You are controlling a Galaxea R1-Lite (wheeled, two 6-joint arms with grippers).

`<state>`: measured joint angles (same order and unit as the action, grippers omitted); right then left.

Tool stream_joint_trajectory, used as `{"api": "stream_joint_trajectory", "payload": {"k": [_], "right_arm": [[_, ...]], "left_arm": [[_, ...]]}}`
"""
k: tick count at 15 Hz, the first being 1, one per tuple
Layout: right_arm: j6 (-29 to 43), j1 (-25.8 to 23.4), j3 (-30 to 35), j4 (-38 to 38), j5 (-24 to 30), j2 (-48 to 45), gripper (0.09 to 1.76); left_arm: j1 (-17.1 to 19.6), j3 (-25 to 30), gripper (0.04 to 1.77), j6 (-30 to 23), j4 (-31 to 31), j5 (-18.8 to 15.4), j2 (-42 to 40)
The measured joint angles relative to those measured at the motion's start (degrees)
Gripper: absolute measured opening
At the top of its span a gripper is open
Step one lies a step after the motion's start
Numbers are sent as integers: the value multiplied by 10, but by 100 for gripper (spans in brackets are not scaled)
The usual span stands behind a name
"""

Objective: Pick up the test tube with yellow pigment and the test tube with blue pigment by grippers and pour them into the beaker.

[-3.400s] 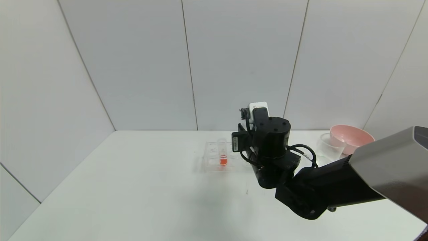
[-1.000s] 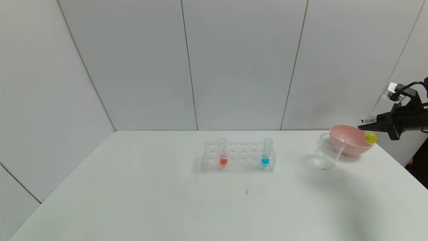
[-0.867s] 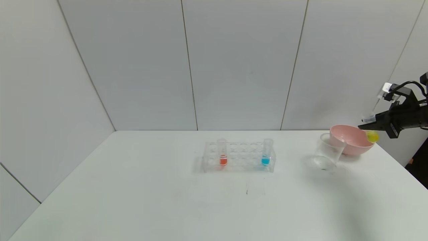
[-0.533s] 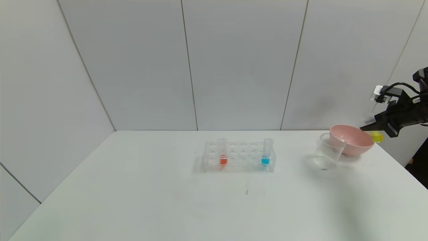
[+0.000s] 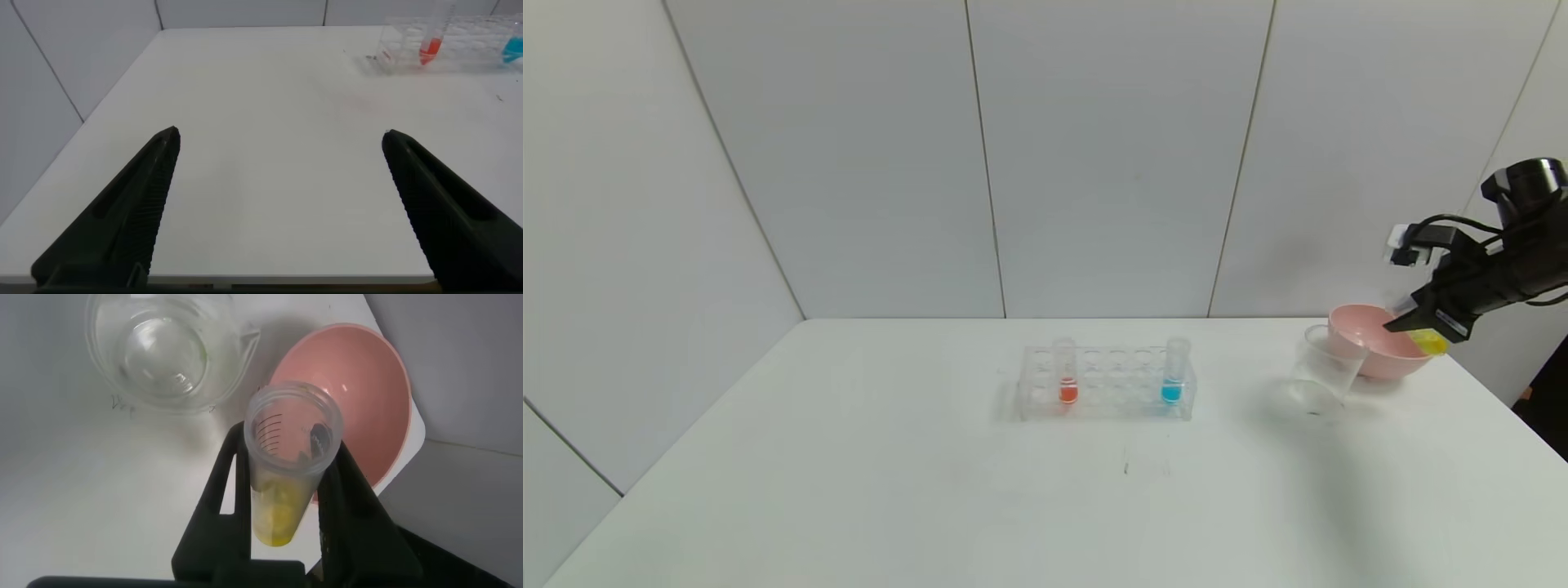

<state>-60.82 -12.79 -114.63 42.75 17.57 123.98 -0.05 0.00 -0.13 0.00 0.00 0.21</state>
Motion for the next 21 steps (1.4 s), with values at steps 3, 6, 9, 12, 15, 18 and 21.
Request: {"api": "stream_joint_trajectory", "payload": {"k": [3, 6, 9, 12, 15, 18, 21], "right_arm": [[0, 20, 0, 22, -56, -13, 53], [1, 36, 0, 36, -98, -21, 53], [4, 52, 0, 37, -134, -22, 53], [6, 68, 0, 43, -177, -20, 53], [12, 81, 0, 40, -210, -14, 53], [12, 88, 0, 39, -236, -8, 53], [12, 97, 0, 38, -265, -1, 53]], "left_arm": [[0, 0, 176, 0, 0, 0, 0], [0, 0, 176, 0, 0, 0, 0], [0, 0, 176, 0, 0, 0, 0], [0, 0, 176, 0, 0, 0, 0], [0, 0, 176, 0, 0, 0, 0], [0, 0, 176, 0, 0, 0, 0], [0, 0, 176, 0, 0, 0, 0]]}}
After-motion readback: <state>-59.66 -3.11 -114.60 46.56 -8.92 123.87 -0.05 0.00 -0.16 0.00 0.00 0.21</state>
